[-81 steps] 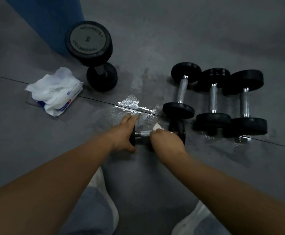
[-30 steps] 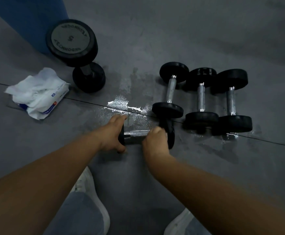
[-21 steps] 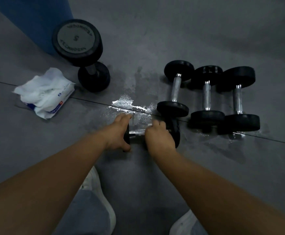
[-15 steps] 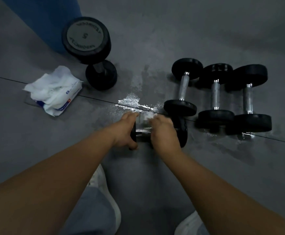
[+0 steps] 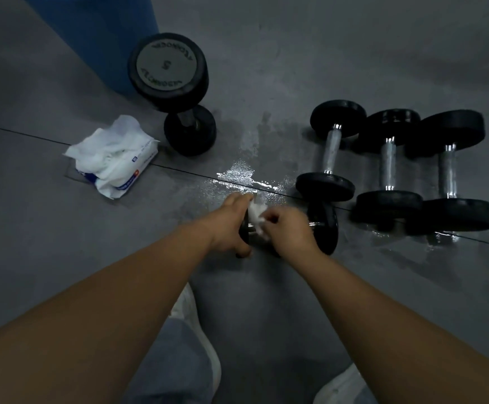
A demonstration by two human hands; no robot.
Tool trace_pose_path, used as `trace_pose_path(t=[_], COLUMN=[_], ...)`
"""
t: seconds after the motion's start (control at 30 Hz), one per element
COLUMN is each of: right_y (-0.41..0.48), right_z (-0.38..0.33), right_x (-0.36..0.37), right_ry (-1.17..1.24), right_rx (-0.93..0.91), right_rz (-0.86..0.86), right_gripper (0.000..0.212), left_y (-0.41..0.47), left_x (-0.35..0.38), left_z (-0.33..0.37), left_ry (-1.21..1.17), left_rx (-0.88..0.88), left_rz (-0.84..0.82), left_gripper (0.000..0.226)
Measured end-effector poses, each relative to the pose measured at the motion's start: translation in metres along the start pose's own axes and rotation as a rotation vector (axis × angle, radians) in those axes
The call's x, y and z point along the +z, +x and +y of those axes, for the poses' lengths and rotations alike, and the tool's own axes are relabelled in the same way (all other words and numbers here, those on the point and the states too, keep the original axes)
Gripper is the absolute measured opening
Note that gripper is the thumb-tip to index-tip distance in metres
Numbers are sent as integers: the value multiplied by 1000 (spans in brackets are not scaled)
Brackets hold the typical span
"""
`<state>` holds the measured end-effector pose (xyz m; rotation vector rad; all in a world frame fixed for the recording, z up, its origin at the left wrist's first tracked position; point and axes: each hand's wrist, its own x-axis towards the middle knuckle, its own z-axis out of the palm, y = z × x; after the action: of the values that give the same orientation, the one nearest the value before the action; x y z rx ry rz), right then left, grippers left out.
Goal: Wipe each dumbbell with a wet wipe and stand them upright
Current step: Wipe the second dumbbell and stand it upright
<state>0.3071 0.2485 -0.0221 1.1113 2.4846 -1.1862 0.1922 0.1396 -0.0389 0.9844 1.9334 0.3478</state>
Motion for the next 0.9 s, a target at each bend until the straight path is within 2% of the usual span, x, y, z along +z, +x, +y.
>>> trace_pose_path(t=[0.07, 0.13, 0.2, 0.23, 0.33, 0.37, 0.4, 0.5, 0.53, 0.63, 0.7, 0.77, 0.83, 0.87, 0.9], right_y=[1, -7, -19, -21, -8, -4, -2, -12, -16, -6, 1, -3, -19, -30, -41], right_z=[0, -5, -6, -5, -2, -4, -6, -4, -2, 0, -2, -2, 5, 15, 24], right_x=[2, 13, 17, 15, 7, 6, 8, 14, 9, -9, -9, 0, 8, 11, 15], right_ry=[-13, -185, -272, -260, -153, -151, -188, -372, -376, -248, -241, -322, -429, -410, -290], right_rx=[8, -84, -75, -64, -56, -78, -91, -127, -133, -167, -181, -179, -147, -104, -21], right_rz=[77, -47, -171, -158, 99, 130, 99, -163, -174, 56, 90, -3, -225, -268, -212], right_gripper=[17, 14, 12, 12, 9, 8, 10, 14, 13, 11, 14, 16, 17, 15, 12], left_y=[1, 0, 0, 1, 2, 2, 1, 5, 7, 9, 0, -7, -8, -9, -12], left_x=[0, 1, 1, 1, 0, 0, -1, -11, -17, -27, -19, -6, 4, 9, 15], left_z=[-1, -3, -3, -2, 0, 0, 0, 4, 6, 7, 4, 3, 6, 9, 11], left_ry=[-2, -5, -3, -2, -2, -1, 2, -2, -12, -114, -251, -409, -459, -463, -464], left_rx=[1, 1, -4, -7, -13, -13, -14, -29, -42, -84, -98, -96, -119, -141, -152], left_rz=[0, -5, -5, -4, -12, -19, -27, -56, -72, -54, 18, 88, 123, 146, 176], left_gripper=[131, 132, 131, 131, 130, 131, 131, 131, 131, 128, 119, 107, 101, 99, 99])
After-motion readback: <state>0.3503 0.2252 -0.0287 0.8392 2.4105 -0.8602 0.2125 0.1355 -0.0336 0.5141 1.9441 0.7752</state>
